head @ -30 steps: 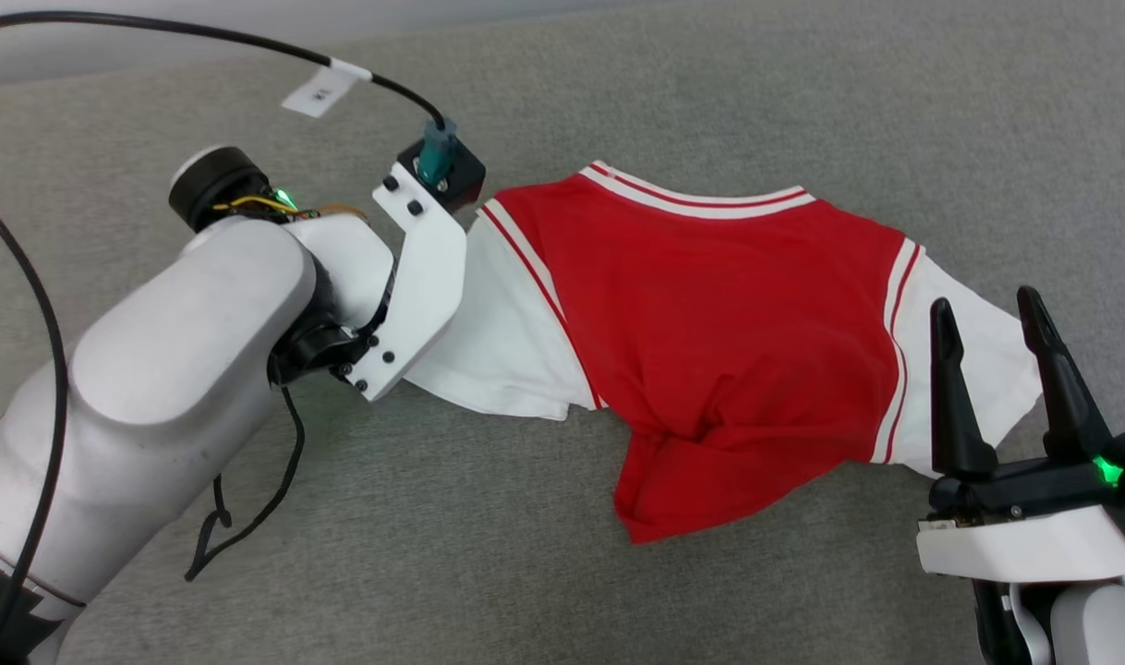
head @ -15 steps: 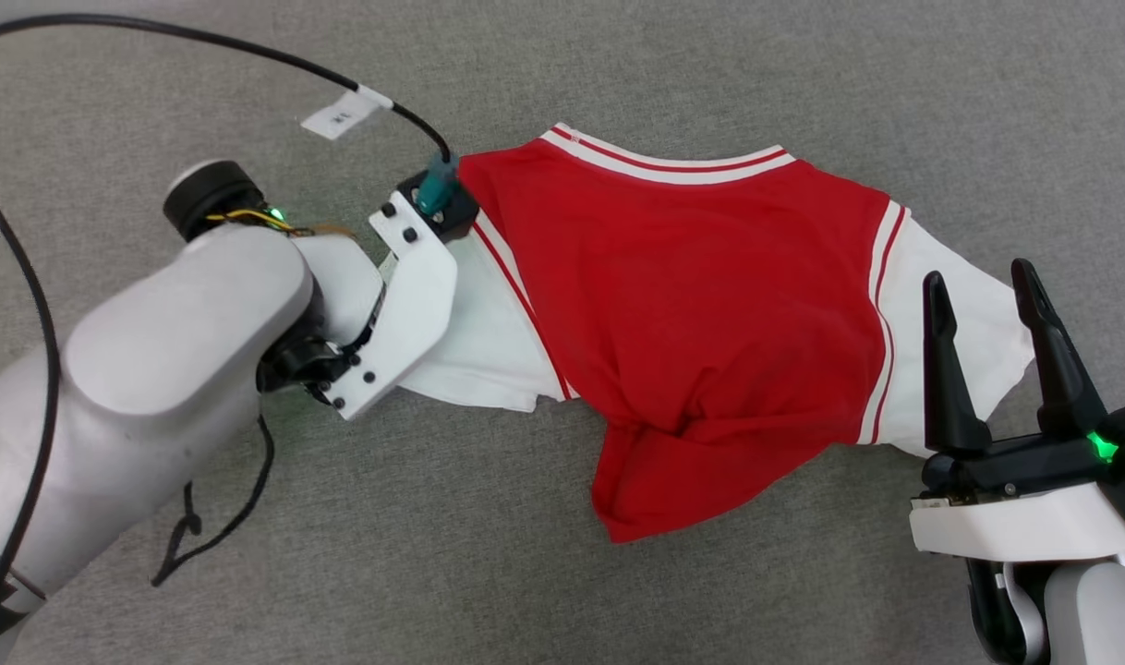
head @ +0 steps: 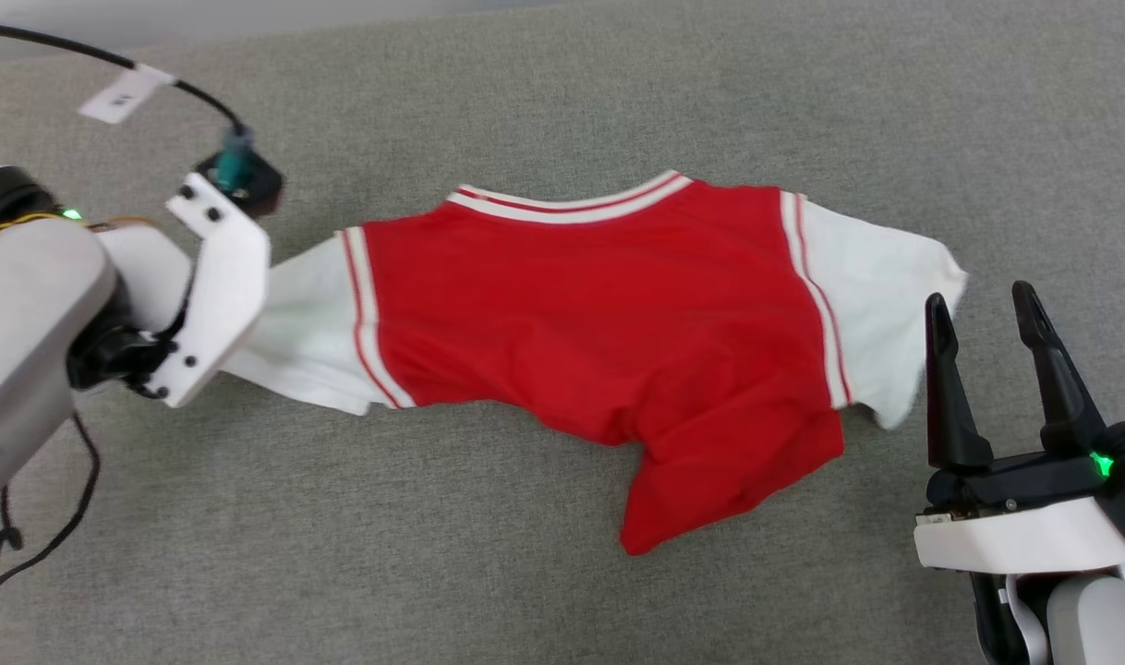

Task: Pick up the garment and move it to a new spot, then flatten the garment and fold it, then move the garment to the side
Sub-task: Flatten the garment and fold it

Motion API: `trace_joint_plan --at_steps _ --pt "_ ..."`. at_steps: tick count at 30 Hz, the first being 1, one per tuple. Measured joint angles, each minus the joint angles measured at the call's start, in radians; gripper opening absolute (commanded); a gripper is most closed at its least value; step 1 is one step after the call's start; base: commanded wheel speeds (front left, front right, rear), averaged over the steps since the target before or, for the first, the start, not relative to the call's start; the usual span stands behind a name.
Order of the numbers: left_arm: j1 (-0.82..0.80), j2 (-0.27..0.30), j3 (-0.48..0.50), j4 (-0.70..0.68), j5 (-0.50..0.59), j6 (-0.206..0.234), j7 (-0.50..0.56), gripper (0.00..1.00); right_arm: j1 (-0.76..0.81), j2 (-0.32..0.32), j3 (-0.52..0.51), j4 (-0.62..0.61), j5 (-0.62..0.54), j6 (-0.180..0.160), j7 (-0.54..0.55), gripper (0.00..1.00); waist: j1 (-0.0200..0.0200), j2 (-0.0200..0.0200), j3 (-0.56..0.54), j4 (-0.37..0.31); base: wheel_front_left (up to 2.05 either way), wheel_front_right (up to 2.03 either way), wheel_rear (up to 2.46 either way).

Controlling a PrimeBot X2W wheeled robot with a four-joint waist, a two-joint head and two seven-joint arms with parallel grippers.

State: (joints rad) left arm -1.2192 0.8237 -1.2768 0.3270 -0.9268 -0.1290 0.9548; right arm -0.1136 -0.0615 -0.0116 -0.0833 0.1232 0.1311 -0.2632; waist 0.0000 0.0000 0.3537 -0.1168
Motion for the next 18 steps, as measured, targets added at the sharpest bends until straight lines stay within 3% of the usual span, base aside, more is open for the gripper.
trace_joint_plan --at_steps 7,8,9,18 --pt "0.062 0.051 0.002 0.096 -0.001 0.042 -0.053 0.0 0.0 -0.011 -0.001 0.016 0.0 0.0 0.0 1.0 0.0001 0.0 0.02 -0.009 0.0 0.0 0.0" --pt "0.073 0.047 0.003 0.105 -0.001 0.047 -0.07 0.13 0.0 -0.011 -0.003 0.019 0.0 0.0 0.0 1.0 0.0001 0.0 0.019 -0.009 0.0 0.0 0.0" --pt "0.078 0.042 0.005 0.114 -0.001 0.051 -0.084 1.0 0.001 -0.011 -0.005 0.02 0.0 0.0 0.0 1.0 0.0 0.0 0.017 -0.008 0.0 0.0 0.0" --pt "0.05 0.015 0.045 0.12 0.007 0.049 -0.194 1.0 0.035 -0.011 -0.017 0.03 -0.001 0.0 0.0 1.0 0.0 0.0 -0.038 0.023 0.0 0.0 0.0"
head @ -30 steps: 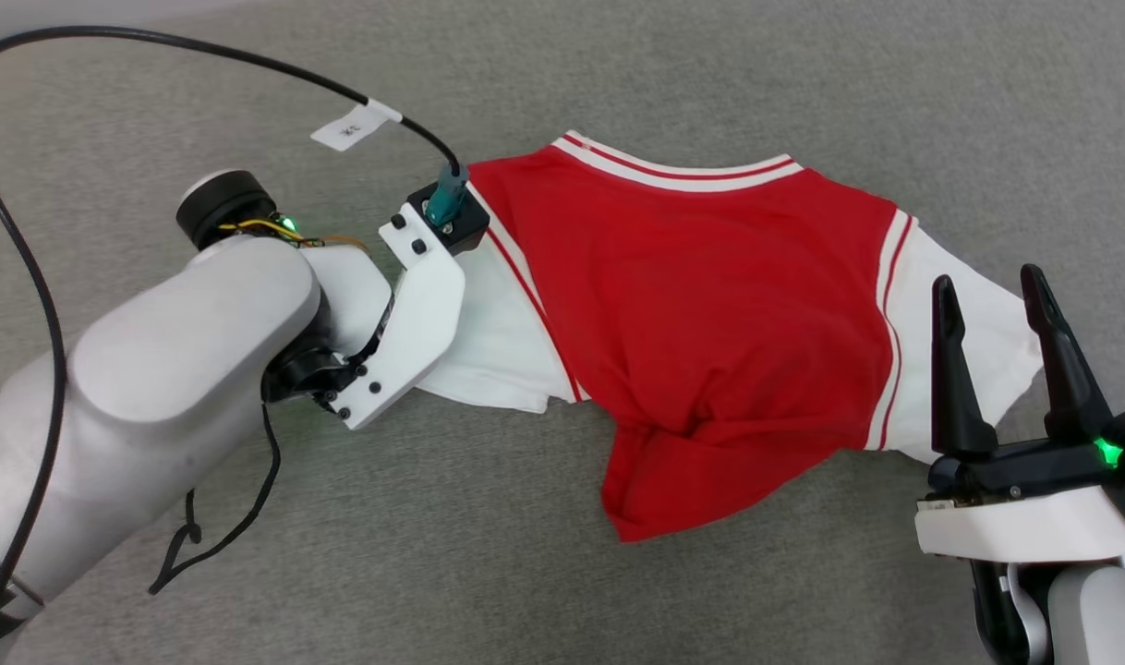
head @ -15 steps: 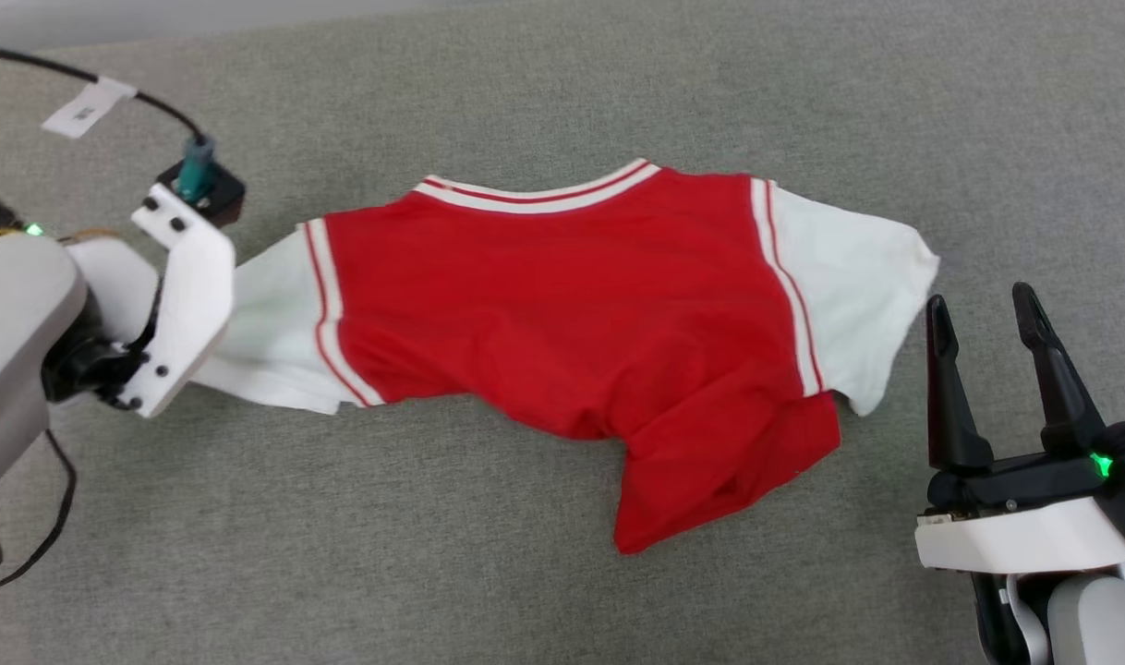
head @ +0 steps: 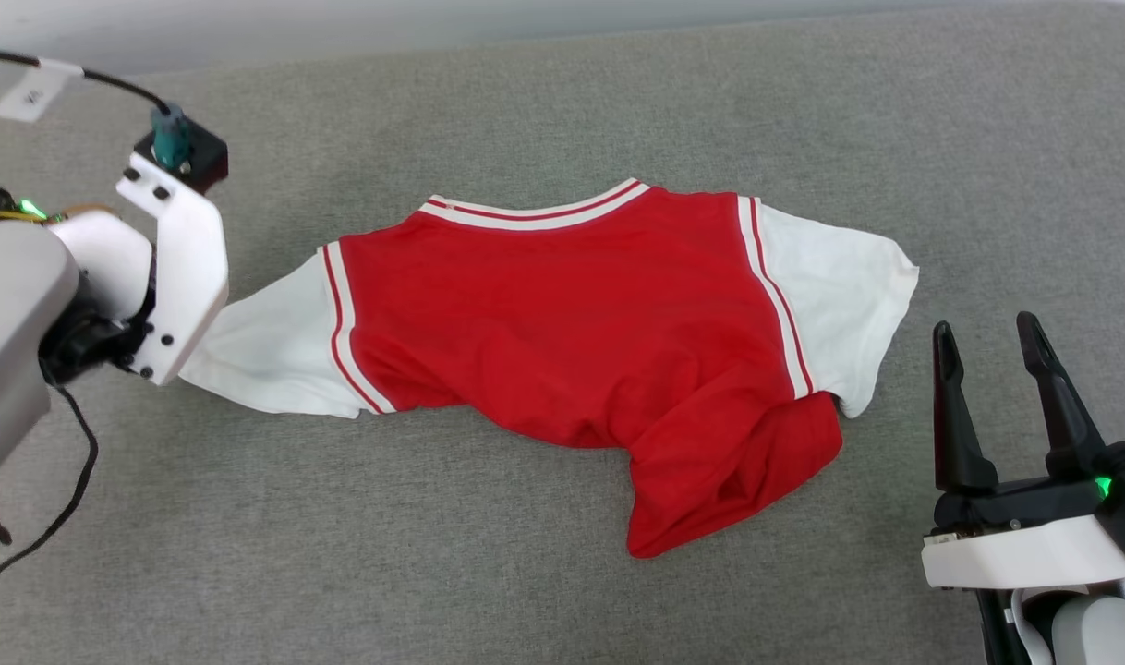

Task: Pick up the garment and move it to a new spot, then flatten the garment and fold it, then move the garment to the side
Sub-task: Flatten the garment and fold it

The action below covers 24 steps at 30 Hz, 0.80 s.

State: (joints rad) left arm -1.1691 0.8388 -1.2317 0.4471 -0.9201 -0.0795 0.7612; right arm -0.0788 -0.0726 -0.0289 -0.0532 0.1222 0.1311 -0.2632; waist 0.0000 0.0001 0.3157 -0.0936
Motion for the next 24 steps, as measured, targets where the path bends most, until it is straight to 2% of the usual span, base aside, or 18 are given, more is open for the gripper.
trace_joint_plan --at_steps 3,7,11,17,23,24 --pt "-0.032 0.01 0.015 -0.021 -0.01 -0.008 0.011 1.0 0.001 0.0 0.001 -0.001 0.0 0.0 0.0 1.0 0.0 0.0 -0.014 0.011 0.0 0.0 0.0" --pt "-0.042 0.036 0.023 -0.035 -0.054 -0.007 0.08 1.0 0.002 0.001 0.007 -0.005 0.001 0.0 0.0 1.0 0.0 0.0 -0.01 0.012 0.0 0.0 0.0" --pt "-0.04 0.051 0.019 -0.065 -0.067 0.008 0.116 1.0 -0.001 0.001 0.011 -0.011 0.005 0.0 0.0 1.0 0.0 0.0 0.012 0.003 0.0 0.0 0.0" --pt "0.009 0.07 0.012 -0.073 -0.087 0.046 0.126 1.0 -0.018 0.002 0.026 -0.014 0.007 0.0 0.0 1.0 0.0 0.0 0.057 -0.022 0.0 0.0 0.0" --pt "0.036 0.078 0.011 -0.073 -0.094 0.053 0.121 1.0 -0.042 0.002 0.026 -0.02 0.007 0.0 0.0 1.0 0.0 -0.0001 0.101 -0.042 0.0 0.0 0.0" --pt "0.038 0.078 0.011 -0.073 -0.096 0.052 0.123 0.65 -0.042 0.002 0.026 -0.019 0.007 0.0 0.0 1.0 0.0 0.0 0.105 -0.043 0.0 0.0 0.0"
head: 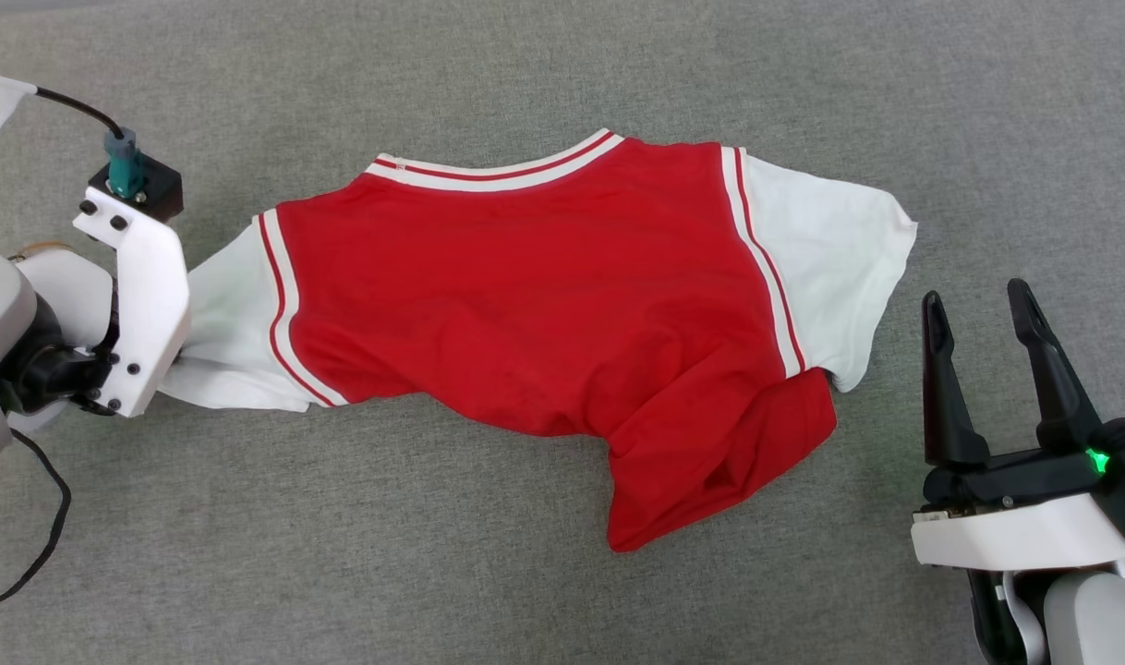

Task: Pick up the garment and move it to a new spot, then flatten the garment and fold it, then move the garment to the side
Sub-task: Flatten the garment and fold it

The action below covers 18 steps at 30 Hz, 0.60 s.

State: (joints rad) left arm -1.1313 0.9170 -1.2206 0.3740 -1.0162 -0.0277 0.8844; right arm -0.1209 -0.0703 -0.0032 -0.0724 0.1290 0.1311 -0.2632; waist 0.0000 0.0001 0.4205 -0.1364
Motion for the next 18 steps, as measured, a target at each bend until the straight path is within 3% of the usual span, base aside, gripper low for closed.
trace_joint_plan --at_steps 2,11,16,18 --pt "0.001 -0.001 0.0 0.002 0.0 -0.007 -0.001 0.0 -0.002 0.0 -0.001 0.001 -0.002 0.0 0.0 1.0 0.0 -0.0001 0.003 0.0 0.0 0.0 0.0" --pt "0.038 -0.01 0.002 0.002 -0.008 -0.034 -0.079 0.0 -0.046 -0.026 -0.053 0.014 0.002 0.0 0.0 1.0 0.0 0.0 -0.054 0.016 0.0 0.0 0.0" --pt "0.04 0.021 0.02 -0.056 -0.009 -0.043 -0.125 0.0 -0.143 -0.142 -0.067 0.04 -0.014 0.0 0.022 1.0 0.0 0.0 -0.103 0.035 0.0 0.0 0.0" --pt "0.038 0.025 0.026 -0.092 -0.007 -0.044 -0.138 0.0 -0.21 -0.202 -0.063 0.047 -0.015 0.0 0.085 1.0 0.0 0.0 -0.114 0.048 0.0 0.0 0.0"
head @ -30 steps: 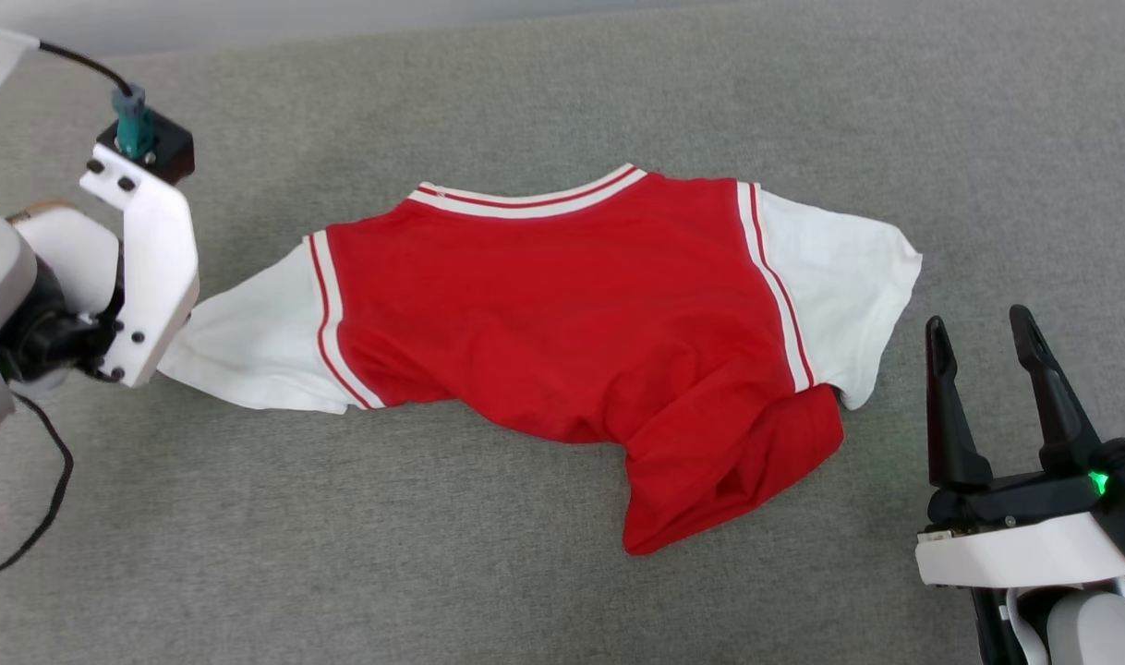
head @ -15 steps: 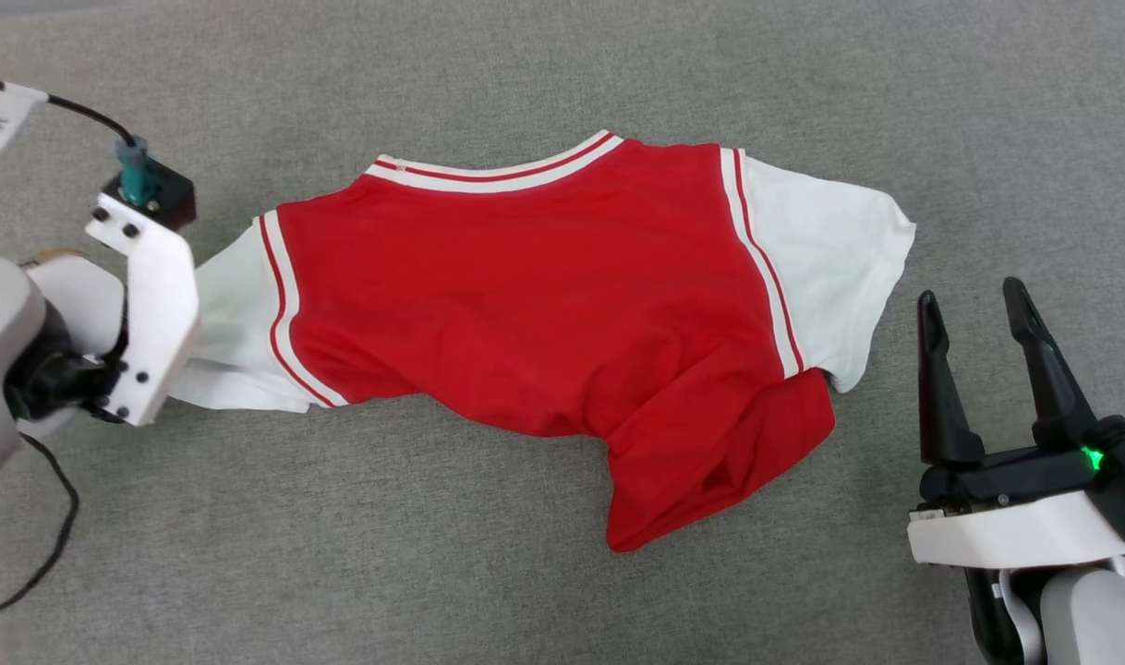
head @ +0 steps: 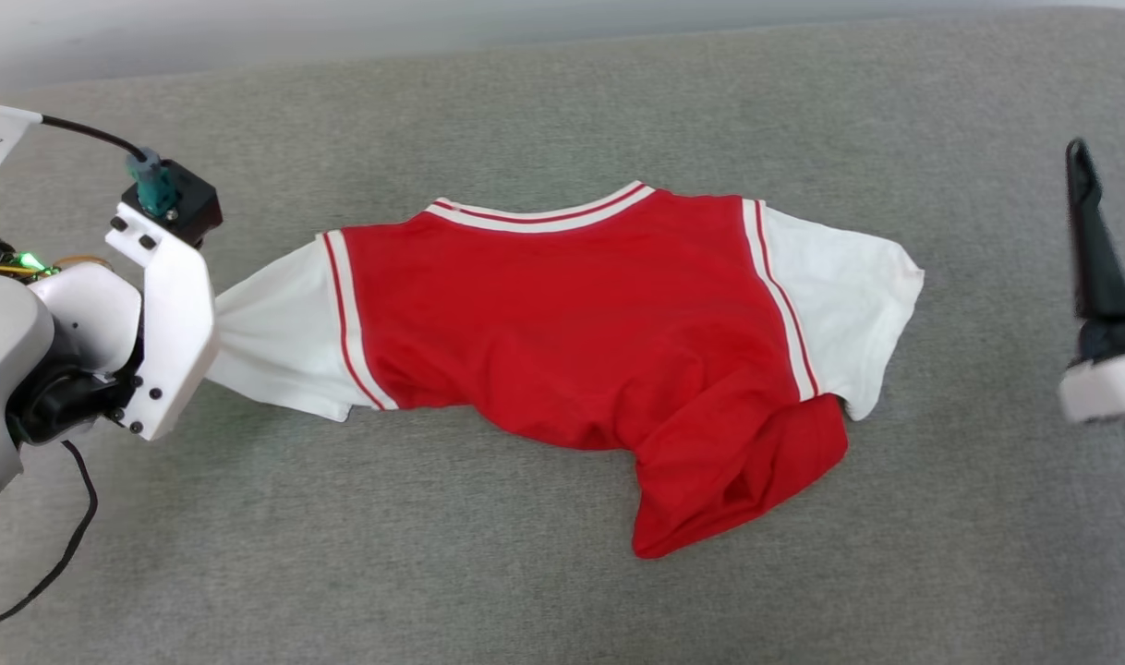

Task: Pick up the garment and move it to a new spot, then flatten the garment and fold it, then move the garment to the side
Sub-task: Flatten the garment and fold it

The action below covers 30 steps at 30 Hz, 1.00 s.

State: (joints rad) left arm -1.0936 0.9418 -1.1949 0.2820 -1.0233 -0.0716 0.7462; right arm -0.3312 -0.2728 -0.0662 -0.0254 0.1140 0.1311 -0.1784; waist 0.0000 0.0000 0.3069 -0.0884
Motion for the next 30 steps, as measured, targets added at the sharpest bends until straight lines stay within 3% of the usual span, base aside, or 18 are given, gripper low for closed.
trace_joint_plan --at_steps 5,14,17,21,30 --pt "-0.01 0.015 -0.001 -0.075 0.027 0.001 -0.012 0.0 -0.136 -0.186 0.102 0.047 0.071 0.0 0.321 1.0 0.0 0.0 -0.006 0.034 0.0 0.0 0.0" --pt "-0.039 -0.009 -0.001 -0.151 0.062 0.012 -0.022 0.0 -0.357 -0.557 0.471 0.075 0.5 0.0 1.012 1.0 0.0 0.0 0.048 0.078 0.0 0.0 0.0" --pt "-0.061 -0.021 0.003 -0.163 0.075 0.013 -0.028 0.0 -0.432 -0.593 0.515 0.083 0.584 0.0 1.141 1.0 0.0 0.0 0.077 0.095 0.0 0.0 0.0" --pt "-0.083 -0.041 0.006 -0.167 0.093 0.01 -0.037 0.0 -0.479 -0.59 0.555 0.118 0.648 0.0 1.253 1.0 0.0 0.0 0.118 0.12 0.0 0.0 0.0" --pt "-0.105 -0.072 0.009 -0.147 0.104 0.001 -0.064 0.0 -0.505 -0.52 0.609 0.226 0.661 0.0 1.287 1.0 0.0 0.0 0.203 0.171 0.0 0.0 0.0"
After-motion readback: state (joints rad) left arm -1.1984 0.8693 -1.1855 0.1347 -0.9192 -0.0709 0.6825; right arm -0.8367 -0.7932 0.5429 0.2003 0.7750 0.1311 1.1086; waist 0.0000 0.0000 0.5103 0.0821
